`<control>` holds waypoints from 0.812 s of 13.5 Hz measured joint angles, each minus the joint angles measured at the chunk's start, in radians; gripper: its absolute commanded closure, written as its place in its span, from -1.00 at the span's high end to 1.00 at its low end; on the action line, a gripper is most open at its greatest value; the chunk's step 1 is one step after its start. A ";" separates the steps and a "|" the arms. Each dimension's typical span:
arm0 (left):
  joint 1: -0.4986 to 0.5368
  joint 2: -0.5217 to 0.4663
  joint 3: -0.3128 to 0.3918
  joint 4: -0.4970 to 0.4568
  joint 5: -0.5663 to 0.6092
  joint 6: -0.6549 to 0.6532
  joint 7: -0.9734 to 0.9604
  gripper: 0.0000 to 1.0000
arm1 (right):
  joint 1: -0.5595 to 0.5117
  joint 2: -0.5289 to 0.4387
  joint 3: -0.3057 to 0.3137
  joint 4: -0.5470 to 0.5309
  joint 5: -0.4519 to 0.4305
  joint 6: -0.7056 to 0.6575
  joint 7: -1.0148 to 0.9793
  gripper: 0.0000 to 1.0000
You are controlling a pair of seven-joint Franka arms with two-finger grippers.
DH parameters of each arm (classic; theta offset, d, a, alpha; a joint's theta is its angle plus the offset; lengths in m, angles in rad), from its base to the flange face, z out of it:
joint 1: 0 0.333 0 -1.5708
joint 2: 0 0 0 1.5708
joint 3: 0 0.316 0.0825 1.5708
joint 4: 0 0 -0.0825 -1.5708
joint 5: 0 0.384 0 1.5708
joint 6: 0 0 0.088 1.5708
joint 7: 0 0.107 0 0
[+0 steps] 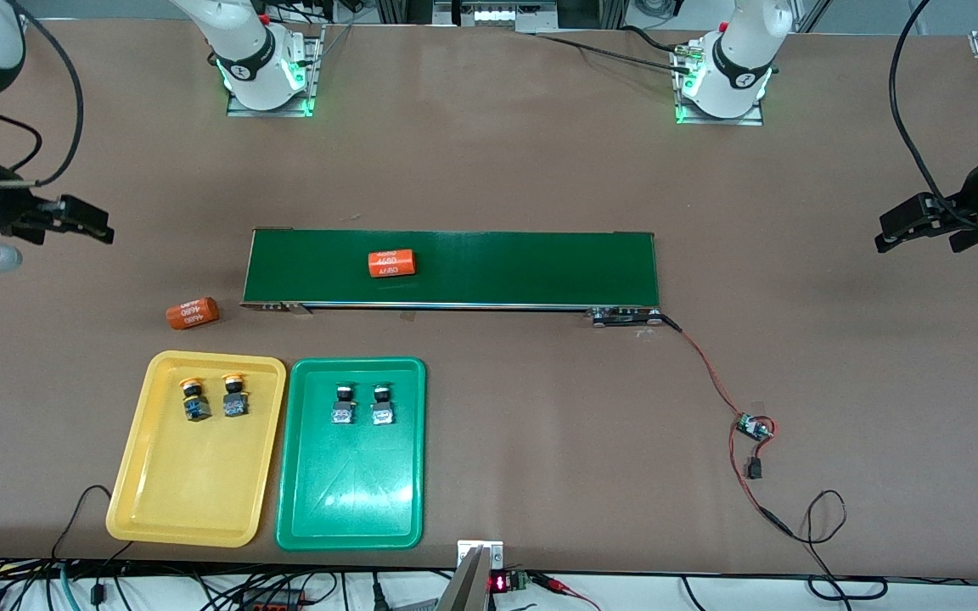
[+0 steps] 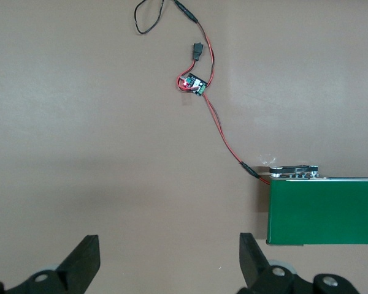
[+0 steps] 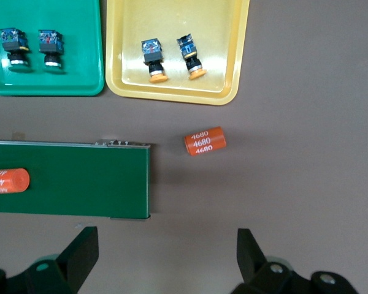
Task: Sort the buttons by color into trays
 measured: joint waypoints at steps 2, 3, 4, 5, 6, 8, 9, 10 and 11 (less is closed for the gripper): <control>0.000 0.000 0.000 0.000 0.000 0.000 0.000 1.00 | 0.000 -0.025 0.004 -0.012 0.000 -0.038 0.000 1.00; 0.000 0.000 0.000 0.000 0.000 0.000 0.000 1.00 | 0.000 -0.029 0.005 -0.012 -0.001 -0.057 0.000 1.00; 0.000 0.000 0.000 0.000 0.000 0.000 0.000 1.00 | -0.002 -0.032 0.005 -0.009 -0.002 -0.083 0.000 1.00; 0.000 0.000 0.000 0.000 0.000 0.000 0.000 1.00 | -0.007 -0.032 0.005 -0.002 -0.003 -0.115 0.001 1.00; 0.000 0.000 0.000 0.000 0.000 0.000 0.000 1.00 | -0.012 -0.032 0.004 0.004 -0.005 -0.135 0.001 1.00; 0.000 0.000 0.000 0.000 0.000 0.000 0.000 1.00 | -0.018 -0.031 0.004 0.009 -0.020 -0.147 0.001 1.00; 0.000 0.000 0.000 0.000 0.000 0.000 0.000 1.00 | -0.022 -0.031 0.004 0.011 -0.026 -0.151 0.001 1.00; 0.000 0.000 0.000 0.000 0.000 0.000 0.000 1.00 | -0.030 -0.031 0.009 0.012 -0.029 -0.155 0.000 1.00; 0.000 -0.001 0.000 0.000 0.000 0.000 0.000 1.00 | -0.054 -0.031 0.029 0.012 -0.030 -0.159 0.000 1.00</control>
